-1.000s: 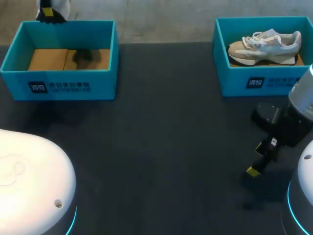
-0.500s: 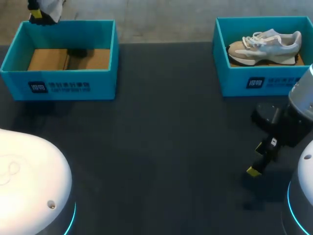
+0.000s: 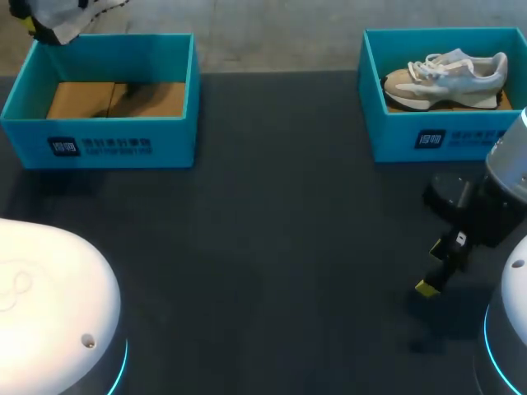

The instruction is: Take the shoe out of the shoebox, open the shoe tongue, remove and reinsert the insole, then place the shoe into the shoebox

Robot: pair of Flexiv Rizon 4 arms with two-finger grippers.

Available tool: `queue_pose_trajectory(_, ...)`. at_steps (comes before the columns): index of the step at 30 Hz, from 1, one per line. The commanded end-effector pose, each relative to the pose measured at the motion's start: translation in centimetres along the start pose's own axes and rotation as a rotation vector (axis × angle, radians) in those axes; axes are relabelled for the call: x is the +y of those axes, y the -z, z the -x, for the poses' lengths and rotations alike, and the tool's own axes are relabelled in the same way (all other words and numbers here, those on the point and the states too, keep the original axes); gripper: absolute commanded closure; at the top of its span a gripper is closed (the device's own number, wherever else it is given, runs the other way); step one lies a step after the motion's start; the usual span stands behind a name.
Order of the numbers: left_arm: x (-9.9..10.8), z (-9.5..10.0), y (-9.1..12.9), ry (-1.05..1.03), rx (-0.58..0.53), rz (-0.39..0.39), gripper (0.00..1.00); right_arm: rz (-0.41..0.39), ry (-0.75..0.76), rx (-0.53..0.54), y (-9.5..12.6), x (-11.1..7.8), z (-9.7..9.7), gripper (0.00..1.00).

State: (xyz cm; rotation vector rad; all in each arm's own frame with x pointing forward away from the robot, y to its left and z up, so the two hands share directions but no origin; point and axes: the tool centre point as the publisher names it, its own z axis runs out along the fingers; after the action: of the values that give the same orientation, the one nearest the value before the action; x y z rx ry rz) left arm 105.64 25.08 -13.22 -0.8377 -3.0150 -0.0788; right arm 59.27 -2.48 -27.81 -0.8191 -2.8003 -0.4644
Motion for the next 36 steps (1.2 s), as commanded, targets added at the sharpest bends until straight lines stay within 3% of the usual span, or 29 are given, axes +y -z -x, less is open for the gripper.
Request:
queue_pose_trajectory(1,0.9,-1.1,0.1,-0.163,-0.018,0.03,1.0,0.001,0.001,-0.002,-0.1,-0.1,-0.1,0.0)
queue_pose_trajectory(5,1.7,-1.4,-0.1,-0.274,0.012,0.058,1.0,0.001,0.001,-0.002,-0.1,-0.1,-0.1,0.0)
queue_pose_trajectory(21,1.7,-1.4,-0.1,-0.274,0.012,0.058,1.0,0.001,0.001,-0.002,-0.1,-0.1,-0.1,0.0)
queue_pose_trajectory(23,2.3,-1.1,-0.4,-0.364,-0.011,0.141,1.0,0.001,0.001,-0.002,-0.1,-0.1,-0.1,0.0)
queue_pose_trajectory(28,4.7,-0.1,-0.9,-0.591,-0.053,0.24,1.0,0.001,0.001,-0.002,-0.1,-0.1,-0.1,0.0)
queue_pose_trajectory(31,5.2,0.0,-1.5,-0.701,-0.082,0.244,1.0,0.001,0.001,-0.002,-0.1,-0.1,-0.1,0.0)
queue_pose_trajectory(36,5.6,0.0,-2.7,-0.807,-0.106,0.173,1.0,0.001,0.001,-0.002,-0.1,-0.1,-0.1,0.0)
